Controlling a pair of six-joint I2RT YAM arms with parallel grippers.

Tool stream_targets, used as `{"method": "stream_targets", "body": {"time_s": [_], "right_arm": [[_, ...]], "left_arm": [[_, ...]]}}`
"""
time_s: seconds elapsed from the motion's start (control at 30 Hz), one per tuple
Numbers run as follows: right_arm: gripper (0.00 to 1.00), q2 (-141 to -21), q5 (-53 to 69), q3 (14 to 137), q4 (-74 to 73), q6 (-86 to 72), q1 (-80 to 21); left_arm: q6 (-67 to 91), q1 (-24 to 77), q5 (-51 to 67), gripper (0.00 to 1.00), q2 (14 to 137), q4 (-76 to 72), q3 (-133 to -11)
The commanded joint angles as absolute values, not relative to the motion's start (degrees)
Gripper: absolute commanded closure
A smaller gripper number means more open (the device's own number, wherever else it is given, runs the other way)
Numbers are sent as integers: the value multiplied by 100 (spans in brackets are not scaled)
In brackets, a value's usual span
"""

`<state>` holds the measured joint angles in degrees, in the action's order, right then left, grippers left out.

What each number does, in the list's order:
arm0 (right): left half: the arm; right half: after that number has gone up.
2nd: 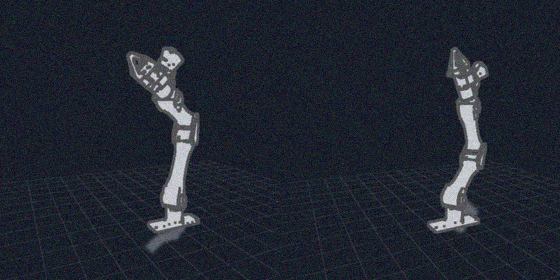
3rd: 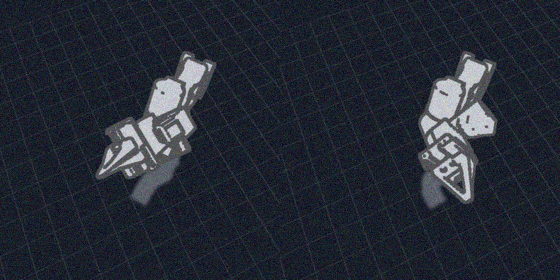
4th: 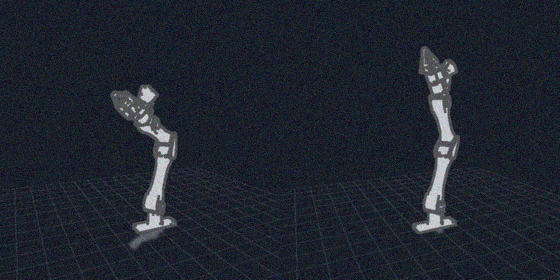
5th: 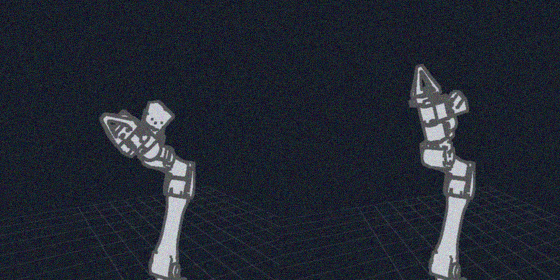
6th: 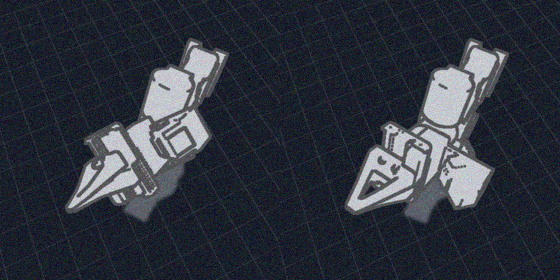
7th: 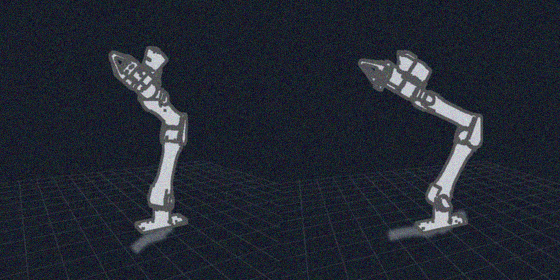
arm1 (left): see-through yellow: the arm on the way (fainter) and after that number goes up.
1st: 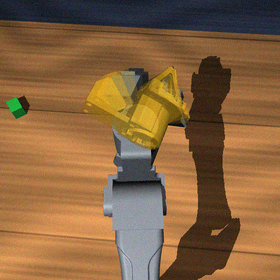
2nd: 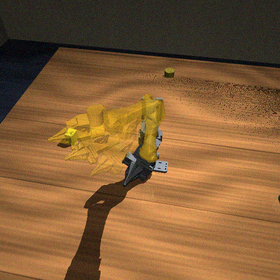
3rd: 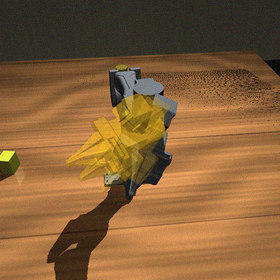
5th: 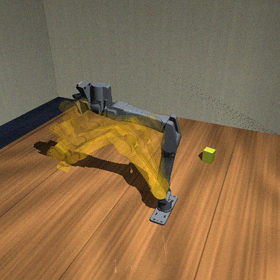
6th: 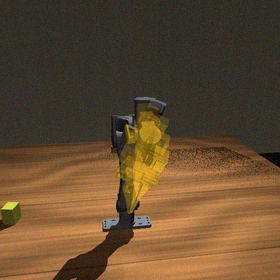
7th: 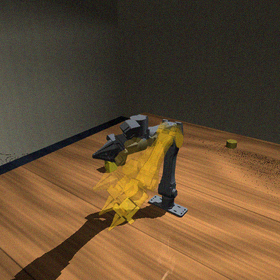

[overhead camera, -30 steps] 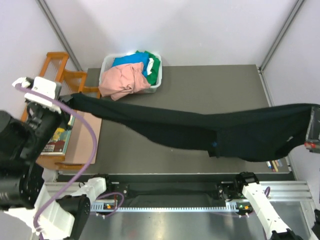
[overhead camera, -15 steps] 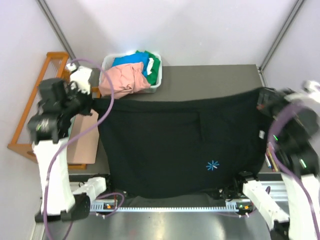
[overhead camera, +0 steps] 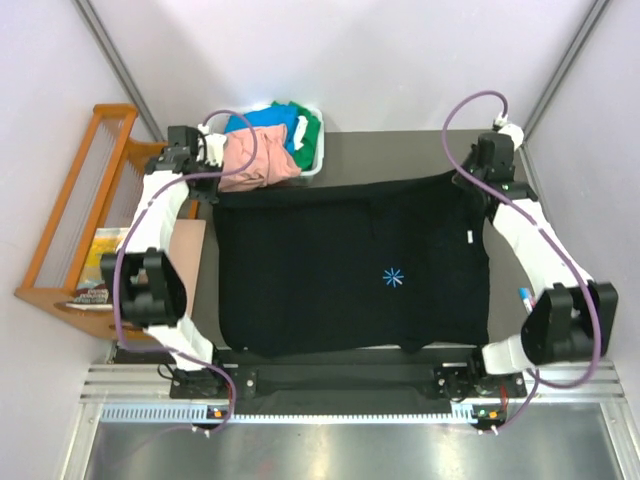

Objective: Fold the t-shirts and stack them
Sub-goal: Flatten the tshirt out, then fold the tshirt

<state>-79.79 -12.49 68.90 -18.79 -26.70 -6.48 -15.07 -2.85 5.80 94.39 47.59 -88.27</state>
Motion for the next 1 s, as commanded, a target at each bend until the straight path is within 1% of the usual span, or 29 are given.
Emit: {"method": "stream_targets", "body": {"time_s": [0.0,0.03,0.13,0.23,0.3,0.4,0.57,0.7,0.97], "right_arm": [[100,-8393,-1029,7610,-1090,-2918,-265],[100,-8498,-985,7664,-1107,-2944,-229],[100,-8797,-844,7875,-1204,-3006,-106],[100,-8868,-738,7831,-1292,-3050,-70],[100,-8737,-659,7552,-1301,-3128,-62],[100,-8456,-528,7024,-1283,-3295,-62],[100,-7990,-404,6163,-1187,-3384,-70],[100,-7980,-518,6029,-1300,-3331,-53],[100,-7656,-527,5687,-1450,-3393,-53]], "left_arm": [[-1468,-229,88,100,10194,4341,-9658],[-1476,-220,79,100,10500,4455,-9894],[-1450,-193,70,100,10897,4552,-10185],[-1424,-150,184,100,10995,4640,-10274],[-1424,-88,228,100,10951,4842,-10239],[-1485,-26,360,100,10662,5036,-9950],[-1634,-18,510,100,9722,4949,-9019],[-1670,-18,457,100,9335,4930,-8772],[-1635,-18,685,100,9062,5159,-8552]]}}
